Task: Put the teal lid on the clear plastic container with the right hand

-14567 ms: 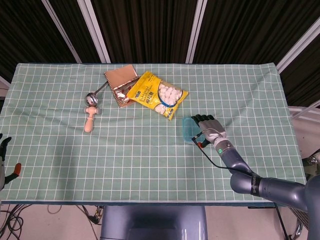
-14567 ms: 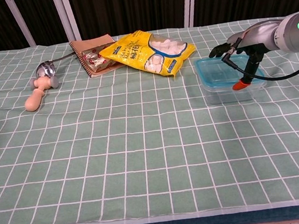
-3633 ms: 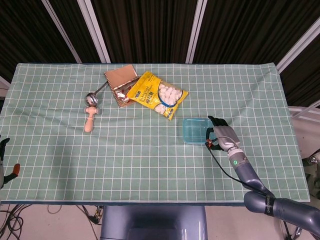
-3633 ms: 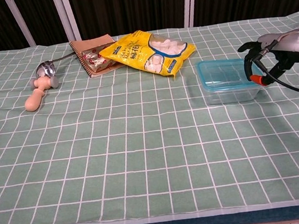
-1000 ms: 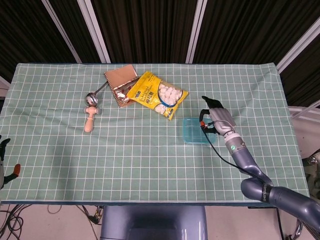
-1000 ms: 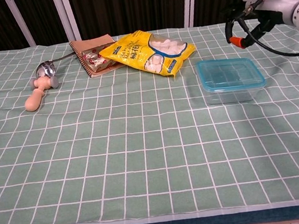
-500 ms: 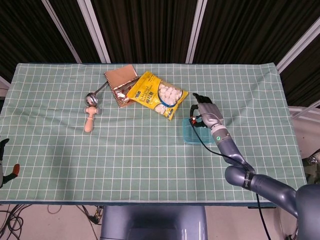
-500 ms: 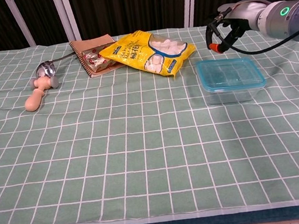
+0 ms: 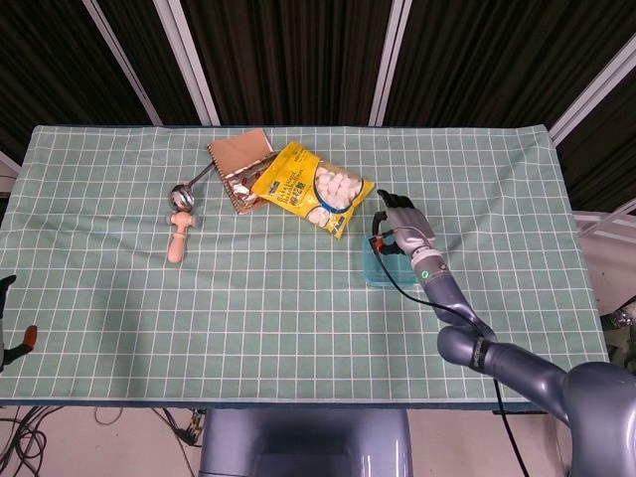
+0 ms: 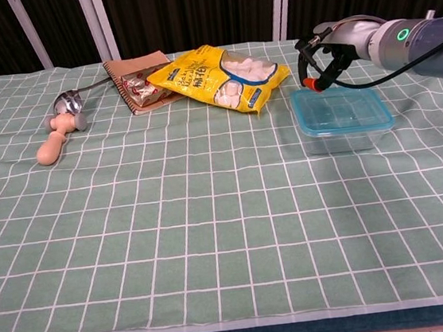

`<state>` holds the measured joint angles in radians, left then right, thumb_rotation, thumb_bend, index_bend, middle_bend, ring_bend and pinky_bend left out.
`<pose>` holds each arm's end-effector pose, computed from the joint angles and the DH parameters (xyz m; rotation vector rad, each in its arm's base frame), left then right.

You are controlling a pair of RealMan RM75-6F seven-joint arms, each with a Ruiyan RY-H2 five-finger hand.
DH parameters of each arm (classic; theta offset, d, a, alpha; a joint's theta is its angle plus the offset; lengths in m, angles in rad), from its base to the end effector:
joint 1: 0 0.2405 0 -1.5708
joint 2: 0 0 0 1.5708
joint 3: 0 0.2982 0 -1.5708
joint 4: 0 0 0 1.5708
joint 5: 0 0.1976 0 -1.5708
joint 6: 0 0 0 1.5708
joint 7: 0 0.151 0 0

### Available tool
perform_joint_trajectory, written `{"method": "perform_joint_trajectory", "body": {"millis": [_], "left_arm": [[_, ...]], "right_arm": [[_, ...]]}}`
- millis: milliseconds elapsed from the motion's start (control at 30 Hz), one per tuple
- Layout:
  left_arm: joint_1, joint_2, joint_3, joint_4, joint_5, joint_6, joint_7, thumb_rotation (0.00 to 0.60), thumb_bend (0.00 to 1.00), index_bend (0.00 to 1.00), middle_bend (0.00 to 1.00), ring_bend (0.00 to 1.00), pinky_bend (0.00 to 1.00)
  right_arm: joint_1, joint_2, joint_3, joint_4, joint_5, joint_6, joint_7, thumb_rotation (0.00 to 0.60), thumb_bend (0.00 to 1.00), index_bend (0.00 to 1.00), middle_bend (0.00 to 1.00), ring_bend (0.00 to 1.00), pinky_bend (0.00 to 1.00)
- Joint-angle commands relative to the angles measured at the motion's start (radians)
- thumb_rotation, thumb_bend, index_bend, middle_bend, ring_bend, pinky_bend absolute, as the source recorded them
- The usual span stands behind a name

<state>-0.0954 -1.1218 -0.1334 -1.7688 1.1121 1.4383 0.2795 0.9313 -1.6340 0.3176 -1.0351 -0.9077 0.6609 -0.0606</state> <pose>-0.3610 0.1984 0.1936 -1.1372 -1.0004 -0.6408 -0.1786 -0.4838 0.0004 1.6491 -1.2264 0.9265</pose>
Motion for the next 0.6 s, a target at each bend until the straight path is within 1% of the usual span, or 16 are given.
{"method": "perform_joint_trajectory", "body": {"millis": [33,433,600], "left_arm": [[0.0,0.0,-0.002,0.001,-0.002,0.001,-0.001,0.6,0.35,0.14,0.0,0.0,0.0],[-0.002,0.0,-0.001,0.002,-0.004,0.001,0.0,0.6,0.35,0.14,0.0,0.0,0.0],[-0.002,-0.001,-0.001,0.002,-0.005,0.002,0.003,0.6,0.35,0.14,0.0,0.0,0.0]], "right_arm": [[0.001,-0.011,-0.004,0.017,-0.006,-0.007,0.01,0.6,0.53,0.59,0.0,0.0,0.0],[-0.021,-0.013,-0.028,0.024,-0.041,-0.012,0.038,0.6,0.53,0.59,0.0,0.0,0.0],[-0.024,-0.028,-0.039,0.053,-0.049,-0.028,0.046,0.6,0.53,0.59,0.0,0.0,0.0]]}}
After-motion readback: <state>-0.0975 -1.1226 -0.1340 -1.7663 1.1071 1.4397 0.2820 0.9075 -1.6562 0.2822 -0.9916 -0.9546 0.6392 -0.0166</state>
